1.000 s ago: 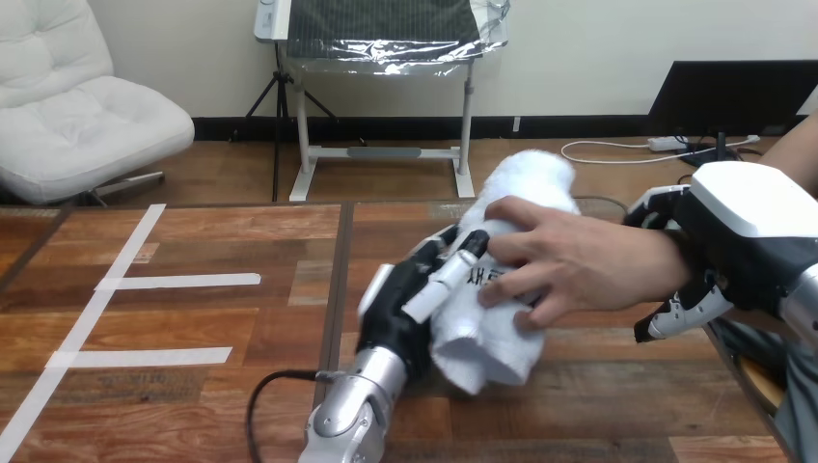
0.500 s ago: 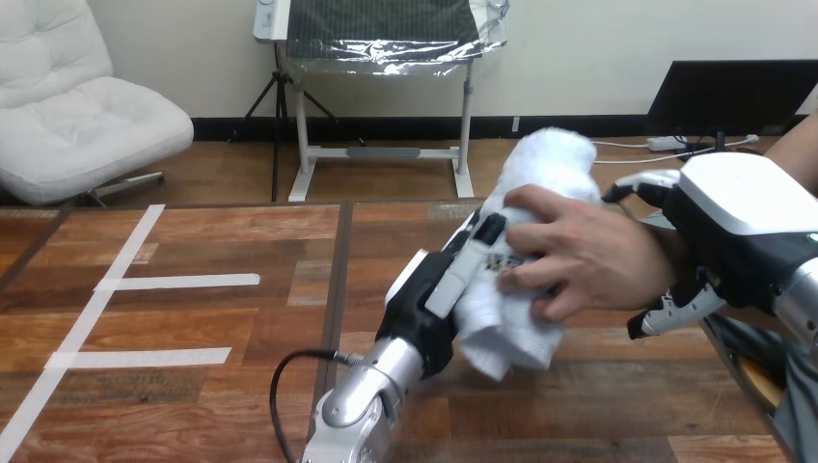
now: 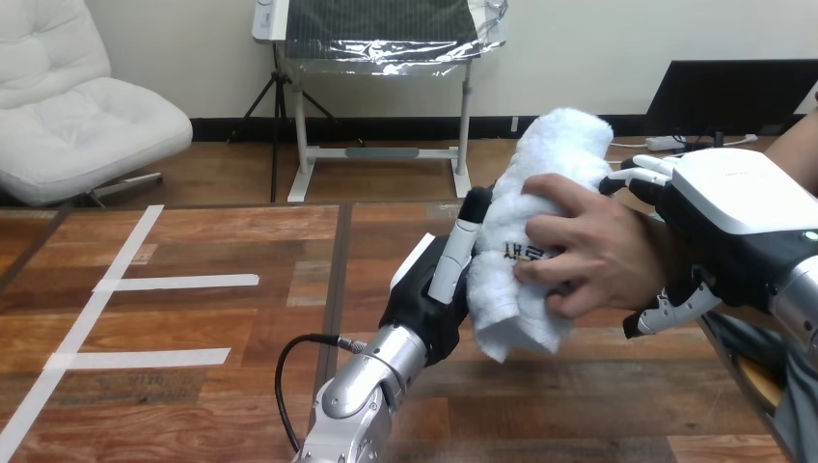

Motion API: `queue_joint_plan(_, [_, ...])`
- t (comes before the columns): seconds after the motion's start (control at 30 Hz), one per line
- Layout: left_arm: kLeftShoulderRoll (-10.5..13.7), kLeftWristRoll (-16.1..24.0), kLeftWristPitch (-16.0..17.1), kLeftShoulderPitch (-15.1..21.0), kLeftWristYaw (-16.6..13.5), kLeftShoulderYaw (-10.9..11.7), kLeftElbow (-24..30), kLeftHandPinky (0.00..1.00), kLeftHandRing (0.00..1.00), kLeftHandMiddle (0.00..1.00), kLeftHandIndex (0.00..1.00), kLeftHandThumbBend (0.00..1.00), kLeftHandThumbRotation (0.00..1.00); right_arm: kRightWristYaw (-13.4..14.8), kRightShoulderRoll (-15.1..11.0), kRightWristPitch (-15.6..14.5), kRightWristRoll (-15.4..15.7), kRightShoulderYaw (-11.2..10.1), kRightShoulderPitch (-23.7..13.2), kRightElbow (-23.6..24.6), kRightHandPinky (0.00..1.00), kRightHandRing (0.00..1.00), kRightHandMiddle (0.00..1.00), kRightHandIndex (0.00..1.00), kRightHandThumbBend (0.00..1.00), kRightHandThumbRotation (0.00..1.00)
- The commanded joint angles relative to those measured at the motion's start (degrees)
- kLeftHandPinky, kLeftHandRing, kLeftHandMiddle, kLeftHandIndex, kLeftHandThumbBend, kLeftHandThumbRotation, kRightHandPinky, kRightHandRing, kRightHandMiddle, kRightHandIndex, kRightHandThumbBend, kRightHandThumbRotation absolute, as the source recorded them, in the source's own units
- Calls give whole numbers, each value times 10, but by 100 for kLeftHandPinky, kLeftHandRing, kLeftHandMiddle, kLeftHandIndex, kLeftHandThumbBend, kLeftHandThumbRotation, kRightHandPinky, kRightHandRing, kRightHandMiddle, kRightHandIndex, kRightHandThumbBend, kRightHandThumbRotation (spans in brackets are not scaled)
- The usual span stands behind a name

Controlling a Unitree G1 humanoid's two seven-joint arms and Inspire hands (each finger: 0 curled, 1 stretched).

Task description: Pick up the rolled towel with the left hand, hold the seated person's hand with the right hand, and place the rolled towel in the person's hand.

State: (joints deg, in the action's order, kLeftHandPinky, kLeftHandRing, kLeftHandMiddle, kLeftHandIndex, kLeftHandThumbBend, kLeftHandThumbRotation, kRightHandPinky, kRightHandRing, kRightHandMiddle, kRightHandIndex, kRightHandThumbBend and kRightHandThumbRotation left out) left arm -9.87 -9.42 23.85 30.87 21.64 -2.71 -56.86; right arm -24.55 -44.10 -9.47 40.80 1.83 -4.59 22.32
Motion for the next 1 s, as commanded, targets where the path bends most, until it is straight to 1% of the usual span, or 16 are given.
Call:
queue_joint_plan(0.0, [-62,0,12,46,19,-14,37,100,100,100,100,91,100,17,13,6,1,-12,-20,15,81,93,95,85,100,0])
queue_joint_plan(0.27, [-61,-4,12,41,19,-11,41,99,100,100,100,88,100,16,14,4,2,-12,-17,22,81,93,95,85,100,0])
queue_joint_plan(0.57, [-55,2,16,34,14,-13,49,97,99,100,100,88,100,17,21,4,-5,-18,-10,37,80,93,95,84,100,0])
queue_joint_plan(0.87, [-49,7,21,19,9,-16,66,95,97,99,100,86,100,11,41,-9,-18,-30,3,70,80,94,94,84,100,0])
queue_joint_plan(0.97, [-46,8,22,10,8,-17,78,93,96,99,100,85,100,17,51,-12,-23,-35,11,87,80,93,94,83,99,0])
